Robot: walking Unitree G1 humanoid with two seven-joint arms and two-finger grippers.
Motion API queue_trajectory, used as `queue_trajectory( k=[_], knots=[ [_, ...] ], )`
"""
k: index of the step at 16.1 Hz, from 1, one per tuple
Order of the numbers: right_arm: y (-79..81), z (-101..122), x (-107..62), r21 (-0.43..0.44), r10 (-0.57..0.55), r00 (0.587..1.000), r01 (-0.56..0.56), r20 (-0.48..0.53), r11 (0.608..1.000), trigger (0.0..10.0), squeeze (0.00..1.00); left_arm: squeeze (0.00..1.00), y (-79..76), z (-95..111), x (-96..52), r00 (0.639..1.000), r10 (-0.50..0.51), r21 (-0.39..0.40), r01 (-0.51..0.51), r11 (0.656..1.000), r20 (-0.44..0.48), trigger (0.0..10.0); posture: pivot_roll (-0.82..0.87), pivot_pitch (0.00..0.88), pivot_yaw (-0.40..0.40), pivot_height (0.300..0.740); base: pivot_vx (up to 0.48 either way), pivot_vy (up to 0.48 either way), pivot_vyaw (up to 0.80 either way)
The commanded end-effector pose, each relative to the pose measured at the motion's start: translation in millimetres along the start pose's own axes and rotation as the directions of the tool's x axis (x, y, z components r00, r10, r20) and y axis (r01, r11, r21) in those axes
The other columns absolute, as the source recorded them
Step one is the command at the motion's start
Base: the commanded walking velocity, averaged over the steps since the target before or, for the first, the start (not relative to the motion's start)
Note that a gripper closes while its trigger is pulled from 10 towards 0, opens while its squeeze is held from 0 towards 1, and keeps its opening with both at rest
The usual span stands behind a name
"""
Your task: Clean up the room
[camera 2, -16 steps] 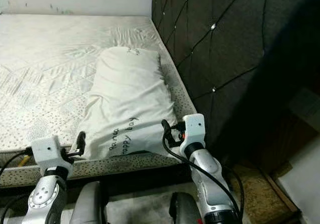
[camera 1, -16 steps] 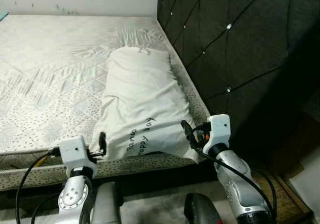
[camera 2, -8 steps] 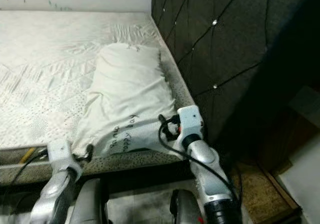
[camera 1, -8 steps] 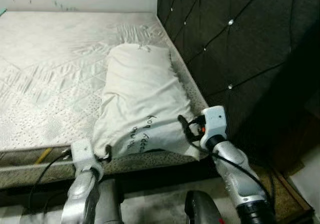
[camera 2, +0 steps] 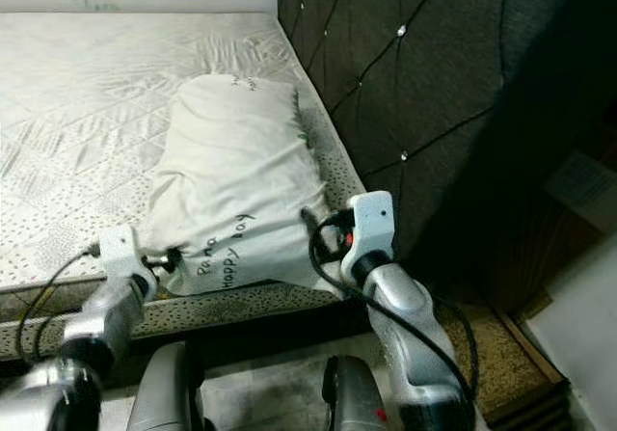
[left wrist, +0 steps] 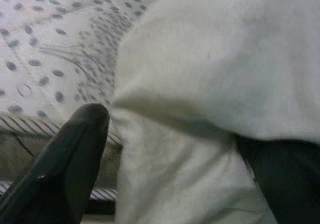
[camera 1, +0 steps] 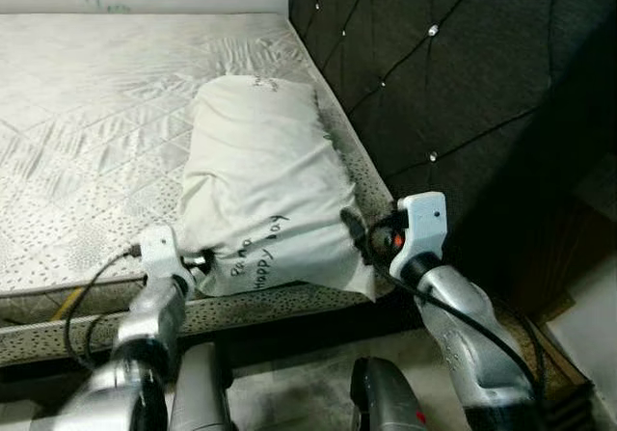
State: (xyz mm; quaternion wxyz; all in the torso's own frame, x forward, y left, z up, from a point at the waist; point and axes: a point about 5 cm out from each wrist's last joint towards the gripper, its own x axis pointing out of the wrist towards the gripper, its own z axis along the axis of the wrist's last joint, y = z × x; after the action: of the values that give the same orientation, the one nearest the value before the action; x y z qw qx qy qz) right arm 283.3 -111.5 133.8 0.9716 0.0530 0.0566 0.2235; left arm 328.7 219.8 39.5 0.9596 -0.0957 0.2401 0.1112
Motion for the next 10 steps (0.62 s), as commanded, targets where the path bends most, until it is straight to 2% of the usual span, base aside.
queue_trajectory(
  k=[1, 2, 3, 5, 9, 10],
  knots=[
    [5.9, 5, -5.0, 0.019, 0.060, 0.998, -0.060, -0.001, 0.998, 10.0, 0.00, 0.00, 7.5, 18, 1.9, 0.997, 0.046, -0.010, -0.045, 0.999, 0.061, 10.0, -0.22, 0.096, -0.079, 0.565, 0.000, 0.000, 0.00],
    [9.3, 7, -10.8, 0.028, 0.110, 0.994, -0.110, 0.001, 0.994, 10.0, 0.00, 0.00, 17.5, 26, 2.1, 0.994, 0.078, -0.007, -0.078, 0.997, 0.080, 10.0, -0.23, 0.096, -0.082, 0.565, 0.000, 0.000, 0.00],
    [5.4, 8, -17.6, 0.000, 0.111, 0.994, -0.111, -0.017, 0.994, 10.0, 0.00, 0.00, 38.7, 42, 0.8, 0.982, 0.152, -0.017, -0.151, 0.988, 0.115, 10.0, -0.25, 0.095, -0.085, 0.565, 0.000, 0.000, 0.00],
    [-1.6, 7, -21.9, -0.002, 0.086, 0.996, -0.087, -0.027, 0.996, 10.0, 0.00, 0.00, 64.8, 62, -3.1, 0.962, 0.228, -0.030, -0.226, 0.974, 0.150, 10.0, -0.26, 0.094, -0.087, 0.565, 0.000, 0.000, 0.00],
    [3.9, 12, -25.4, 0.010, 0.104, 0.994, -0.104, -0.045, 0.995, 10.0, 0.00, 0.00, 93.9, 91, -11.0, 0.927, 0.319, 0.001, -0.326, 0.946, 0.195, 10.0, -0.27, 0.095, -0.087, 0.565, 0.000, 0.000, 0.00],
    [4.3, 12, -25.0, 0.010, 0.107, 0.993, -0.107, -0.049, 0.994, 10.0, 0.00, 0.00, 93.8, 95, -11.3, 0.927, 0.313, -0.003, -0.319, 0.948, 0.205, 10.0, -0.27, 0.093, -0.084, 0.565, 0.000, 0.000, 0.00]
  ],
)
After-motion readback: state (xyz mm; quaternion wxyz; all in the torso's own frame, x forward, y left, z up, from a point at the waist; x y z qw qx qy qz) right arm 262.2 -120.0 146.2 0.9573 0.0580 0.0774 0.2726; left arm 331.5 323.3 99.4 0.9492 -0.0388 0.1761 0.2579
